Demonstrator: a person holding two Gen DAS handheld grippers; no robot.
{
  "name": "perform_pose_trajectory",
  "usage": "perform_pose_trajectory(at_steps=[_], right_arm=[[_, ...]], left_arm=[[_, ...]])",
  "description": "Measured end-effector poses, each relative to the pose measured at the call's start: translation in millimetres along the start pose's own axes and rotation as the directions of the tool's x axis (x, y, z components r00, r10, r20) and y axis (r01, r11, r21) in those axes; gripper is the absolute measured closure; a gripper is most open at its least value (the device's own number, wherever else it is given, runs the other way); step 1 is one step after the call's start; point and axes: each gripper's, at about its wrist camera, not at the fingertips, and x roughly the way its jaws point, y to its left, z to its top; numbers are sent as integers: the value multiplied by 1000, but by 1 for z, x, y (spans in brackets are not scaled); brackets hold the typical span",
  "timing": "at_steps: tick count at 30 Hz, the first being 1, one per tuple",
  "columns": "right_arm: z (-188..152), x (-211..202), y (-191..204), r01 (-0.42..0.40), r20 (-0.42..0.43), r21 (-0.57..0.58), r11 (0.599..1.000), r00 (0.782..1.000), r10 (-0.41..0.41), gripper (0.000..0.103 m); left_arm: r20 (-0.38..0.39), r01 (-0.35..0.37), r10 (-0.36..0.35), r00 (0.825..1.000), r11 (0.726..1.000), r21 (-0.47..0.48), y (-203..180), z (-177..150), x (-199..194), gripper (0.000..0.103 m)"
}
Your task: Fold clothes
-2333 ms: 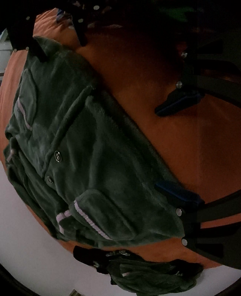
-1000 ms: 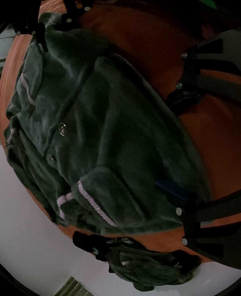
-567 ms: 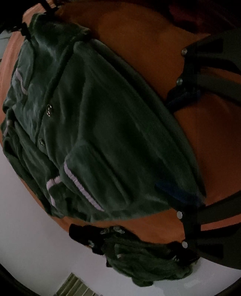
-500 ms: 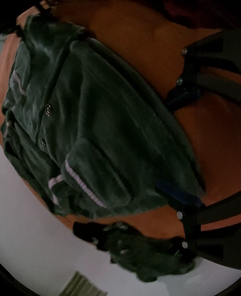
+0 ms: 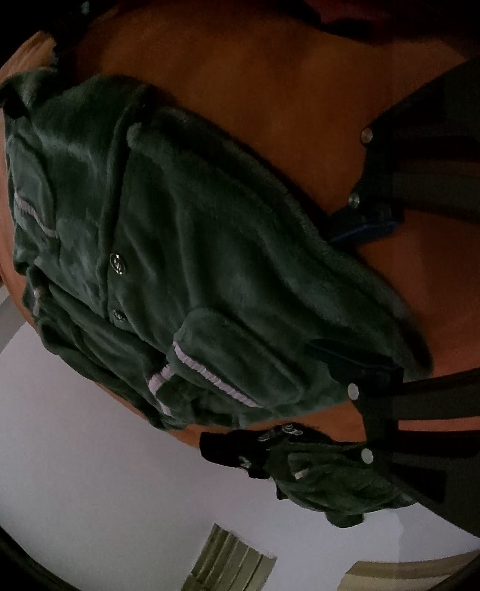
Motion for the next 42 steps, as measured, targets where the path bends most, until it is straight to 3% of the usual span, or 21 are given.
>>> perform_pose_trajectory(at_steps=[4,9,14,17,21,22,26,27,28,29,30,31,37,42], right_arm=[[6,-2,3,13,-25,-9,1000,1000,-13,68],[1,5,0,-26,-65,5,1000,998,26,68],[-7,3,8,-11,-89,-118,993,996,0,66],[-24,3,3,-19,-114,-140,990,993,3,58],[-42,7,-14,-27,-139,-67,997,990,17,47],[-43,10,-18,-22,-147,-43,999,989,15,47],[-30,22,-16,30,-145,-64,997,989,-39,47],[-23,23,-15,35,-135,-63,997,990,-44,60],[-16,24,-18,28,-124,-50,998,992,-34,84],[-11,25,-23,20,-117,-40,999,993,-24,91],[-8,23,-28,18,-105,-32,999,994,-21,92],[-5,21,-35,16,-92,-21,1000,996,-18,93],[-9,8,-110,-15,-52,98,995,998,20,94],[-4,18,-169,-97,-51,52,994,994,99,94]], left_arm=[[-11,14,-14,1000,999,-32,0,3,0,52],[-17,14,-14,1000,1000,-18,-6,3,0,52],[-10,7,-7,1000,1000,-4,-6,0,0,52],[-10,7,-7,1000,1000,-6,-4,-3,0,51],[-13,-15,14,1000,1000,-9,-1,-5,2,44],[-15,-24,24,1000,1000,-7,-1,-5,3,39],[-30,-43,43,999,999,-5,-1,1,5,38],[-30,-34,34,999,999,-5,-1,1,5,42],[-30,-22,22,999,1000,-5,0,2,5,53],[-27,6,-6,1000,1000,-8,1,1,3,63],[-25,33,-33,999,999,-10,1,1,2,85],[-25,51,-51,998,999,-1,2,0,1,90],[49,45,-49,998,996,72,30,16,-25,94],[50,22,-37,998,962,273,84,66,-36,94]])
